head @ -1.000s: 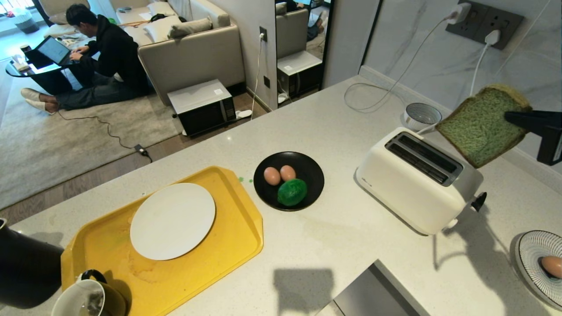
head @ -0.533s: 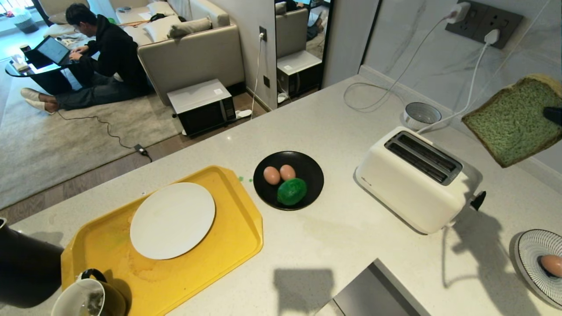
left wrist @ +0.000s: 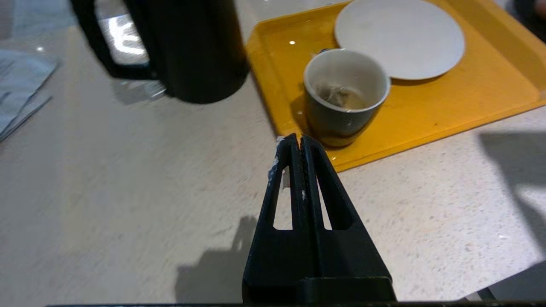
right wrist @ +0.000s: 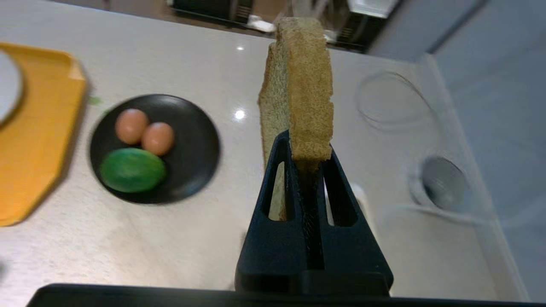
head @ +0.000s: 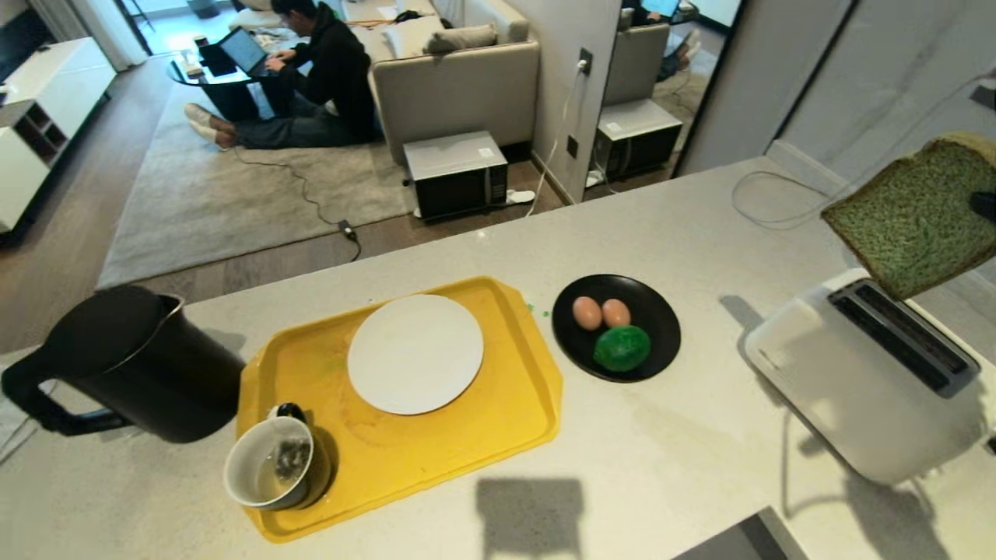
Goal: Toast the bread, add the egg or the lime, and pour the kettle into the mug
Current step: Put the baked bread on a plate
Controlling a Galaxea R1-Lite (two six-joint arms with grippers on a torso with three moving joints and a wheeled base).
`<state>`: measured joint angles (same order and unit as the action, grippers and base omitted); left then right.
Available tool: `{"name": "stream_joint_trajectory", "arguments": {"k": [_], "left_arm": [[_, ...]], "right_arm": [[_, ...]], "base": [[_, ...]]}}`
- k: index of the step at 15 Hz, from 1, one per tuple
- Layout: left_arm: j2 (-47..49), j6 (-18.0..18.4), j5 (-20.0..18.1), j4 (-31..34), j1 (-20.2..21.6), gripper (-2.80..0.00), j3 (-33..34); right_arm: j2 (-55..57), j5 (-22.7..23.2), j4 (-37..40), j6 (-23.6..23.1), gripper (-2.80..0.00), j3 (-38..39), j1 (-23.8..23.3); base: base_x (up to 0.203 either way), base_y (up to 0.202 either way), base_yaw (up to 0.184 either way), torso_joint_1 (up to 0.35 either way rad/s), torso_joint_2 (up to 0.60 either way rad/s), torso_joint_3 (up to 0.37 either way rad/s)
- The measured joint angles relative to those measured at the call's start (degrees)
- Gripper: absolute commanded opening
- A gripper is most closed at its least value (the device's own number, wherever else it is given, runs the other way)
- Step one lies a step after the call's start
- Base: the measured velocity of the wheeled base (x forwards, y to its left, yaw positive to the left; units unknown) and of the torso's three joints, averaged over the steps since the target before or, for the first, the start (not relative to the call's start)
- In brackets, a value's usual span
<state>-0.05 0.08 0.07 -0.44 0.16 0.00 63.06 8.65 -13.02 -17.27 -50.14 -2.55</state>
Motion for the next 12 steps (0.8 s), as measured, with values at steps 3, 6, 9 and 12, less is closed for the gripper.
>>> {"name": "stream_joint_trajectory", "arguments": {"k": [3,6,9,12], "left_arm": [[0.0,0.0,0.0,0.0,0.0,-2.8,0.0],[0.0,0.0,0.0,0.0,0.0,-2.8,0.0],[0.0,0.0,0.0,0.0,0.0,-2.8,0.0],[0.0,0.0,0.0,0.0,0.0,-2.8,0.0]], "right_arm": [[0.2,0.1,0.0,0.0,-2.8,0.1,0.0],[0.3,0.3,-0.1,0.0,-2.8,0.3,0.1],[0.4,0.6,0.0,-0.7,-2.8,0.9,0.2],[0.9,0.5,0.0,-2.9,-2.8,1.2,2.0]], "base": [[-0.001,-0.007,0.176,0.005,0.0,0.004],[0.0,-0.009,0.174,0.002,0.0,0.002],[-0.002,-0.007,0.144,0.002,0.0,0.003],[0.0,0.0,0.0,0.0,0.0,0.0]]}}
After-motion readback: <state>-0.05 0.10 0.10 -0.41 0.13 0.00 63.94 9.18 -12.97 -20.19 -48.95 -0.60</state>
